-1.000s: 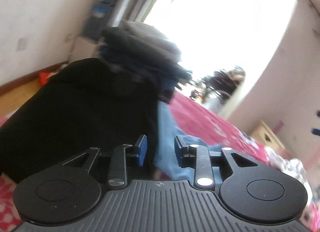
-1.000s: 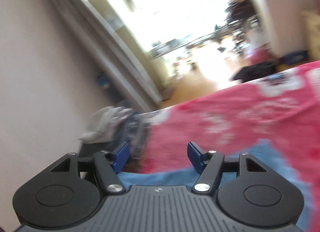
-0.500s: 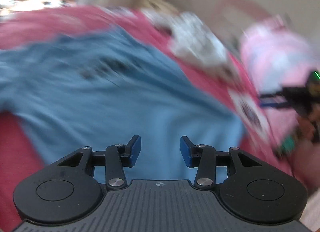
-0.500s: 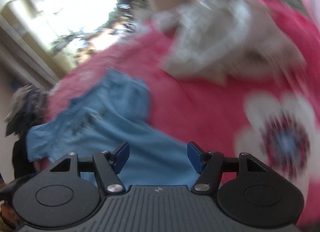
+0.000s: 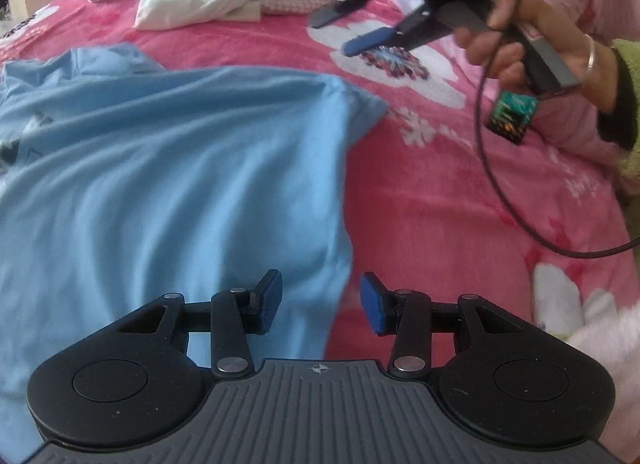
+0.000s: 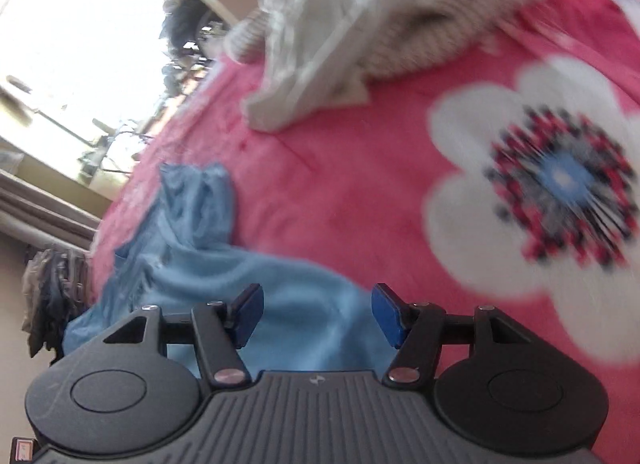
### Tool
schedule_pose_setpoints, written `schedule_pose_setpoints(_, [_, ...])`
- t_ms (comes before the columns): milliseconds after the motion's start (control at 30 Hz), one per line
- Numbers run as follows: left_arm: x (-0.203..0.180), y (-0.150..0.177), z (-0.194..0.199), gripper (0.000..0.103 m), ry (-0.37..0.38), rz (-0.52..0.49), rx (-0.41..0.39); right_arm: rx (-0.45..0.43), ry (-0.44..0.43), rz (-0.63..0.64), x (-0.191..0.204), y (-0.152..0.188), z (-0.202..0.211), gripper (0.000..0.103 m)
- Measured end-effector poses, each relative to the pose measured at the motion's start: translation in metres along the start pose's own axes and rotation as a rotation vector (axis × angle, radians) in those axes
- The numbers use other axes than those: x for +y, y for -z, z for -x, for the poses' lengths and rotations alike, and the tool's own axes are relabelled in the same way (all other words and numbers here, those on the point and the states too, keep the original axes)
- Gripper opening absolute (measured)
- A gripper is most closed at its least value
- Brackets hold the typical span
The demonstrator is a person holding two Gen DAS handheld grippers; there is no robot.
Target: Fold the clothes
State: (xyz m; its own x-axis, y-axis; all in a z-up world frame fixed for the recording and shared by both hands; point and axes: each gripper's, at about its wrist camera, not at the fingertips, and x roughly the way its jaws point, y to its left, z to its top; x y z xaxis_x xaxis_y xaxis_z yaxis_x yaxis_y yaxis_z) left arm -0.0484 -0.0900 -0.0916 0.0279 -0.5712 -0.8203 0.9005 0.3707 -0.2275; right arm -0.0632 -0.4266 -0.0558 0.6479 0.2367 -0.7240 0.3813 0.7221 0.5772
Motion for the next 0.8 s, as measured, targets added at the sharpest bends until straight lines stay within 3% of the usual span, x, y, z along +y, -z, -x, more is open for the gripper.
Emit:
schedule_pose_setpoints(300, [0.027, -0.004, -0.023, 0.043, 0.009, 0.189, -0.049, 0.1, -0.142, 0.065, 0.069, -0.067, -0.111, 0.065])
schedule_pose_setpoints(533, [0.035, -0.001, -0.028, 0.043, 0.043, 0.236, -0.086, 0.128, -0.041, 0.096, 0.101, -0.105, -0.204, 0.062])
schedule_pose_setpoints(600, [0.038, 0.0, -0.029, 0.043, 0.056, 0.249, -0.093, 0.149, -0.029, 0.14, 0.108, -0.105, -0.217, 0.045])
schedule_pose_setpoints(633, [0.039, 0.0, -0.03, 0.043, 0.063, 0.255, -0.094, 0.153, -0.017, 0.177, 0.114, -0.104, -0.221, 0.025])
schedule_pose_setpoints(700, [0.042, 0.001, -0.03, 0.043, 0.078, 0.267, -0.099, 0.145, -0.007, 0.244, 0.126, -0.108, -0.222, 0.003])
schedule_pose_setpoints(800, [0.045, 0.0, -0.031, 0.043, 0.092, 0.268, -0.098, 0.078, 0.013, 0.339, 0.147, -0.125, -0.217, 0.003])
